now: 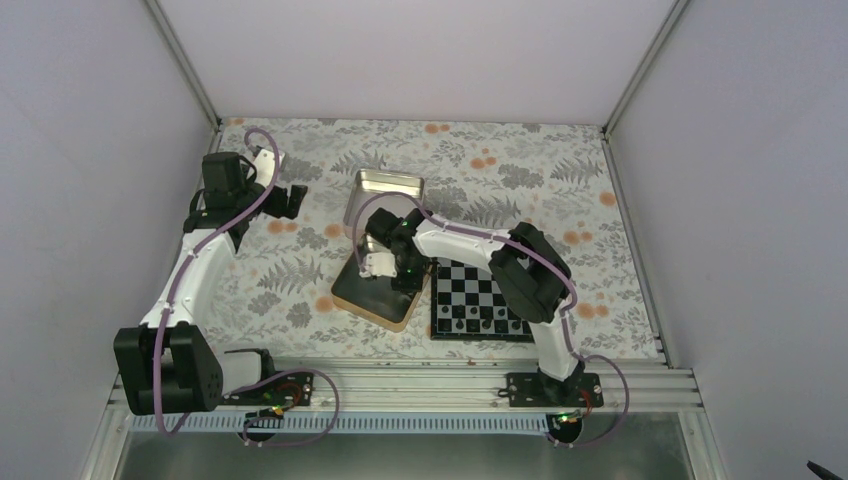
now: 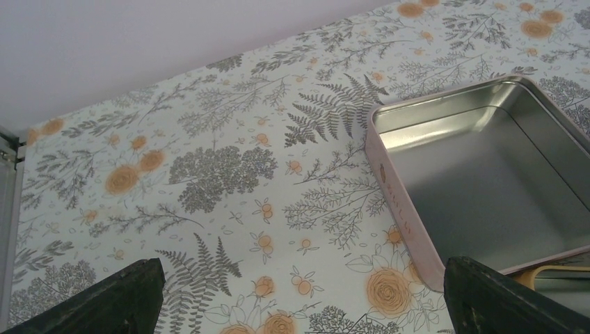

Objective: Set up the chess pieces on the board
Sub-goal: Pick up the chess piece from the storage box, then place the chess piece on the chessboard.

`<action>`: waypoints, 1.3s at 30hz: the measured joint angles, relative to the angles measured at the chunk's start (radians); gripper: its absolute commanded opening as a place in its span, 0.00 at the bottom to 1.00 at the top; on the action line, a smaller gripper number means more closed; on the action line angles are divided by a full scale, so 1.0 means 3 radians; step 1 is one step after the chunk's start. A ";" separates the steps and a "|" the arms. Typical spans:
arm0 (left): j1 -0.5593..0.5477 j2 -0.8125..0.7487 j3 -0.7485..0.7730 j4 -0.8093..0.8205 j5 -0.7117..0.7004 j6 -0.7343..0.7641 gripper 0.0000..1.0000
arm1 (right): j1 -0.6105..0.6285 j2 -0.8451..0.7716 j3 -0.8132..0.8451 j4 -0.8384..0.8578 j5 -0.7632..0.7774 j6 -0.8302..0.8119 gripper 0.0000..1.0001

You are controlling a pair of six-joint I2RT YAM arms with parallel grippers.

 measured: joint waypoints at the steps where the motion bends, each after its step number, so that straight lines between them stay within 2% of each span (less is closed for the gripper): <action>1: 0.0000 -0.0003 0.0000 0.0000 0.0000 0.0000 1.00 | 0.0000 0.0000 0.0003 0.0008 0.0000 0.0004 0.19; 10: 0.0000 -0.0005 0.0000 0.0000 0.0000 0.0000 1.00 | -0.0001 0.0000 0.0043 0.0050 -0.0008 0.0015 0.10; 17: 0.0000 -0.0005 0.0000 0.0000 0.0000 0.0000 1.00 | -0.0027 -0.0074 0.0167 0.0027 -0.0006 0.0015 0.10; 22: 0.0000 -0.0005 0.0000 0.0000 0.0000 0.0000 1.00 | -0.0136 -0.0388 0.0206 -0.0055 0.0018 0.0028 0.10; 28: 0.0000 -0.0005 0.0000 0.0001 0.0001 0.0000 1.00 | -0.0750 -0.1105 0.0111 -0.0153 0.0022 0.0039 0.10; 33: 0.0000 -0.0005 0.0000 0.0000 0.0013 0.0001 1.00 | -0.1509 -0.1729 -0.0398 -0.0163 0.0050 0.0011 0.10; 39: 0.0000 -0.0005 0.0000 0.0000 0.0028 0.0001 1.00 | -0.2207 -0.1942 -0.1049 -0.0137 0.0028 -0.0113 0.10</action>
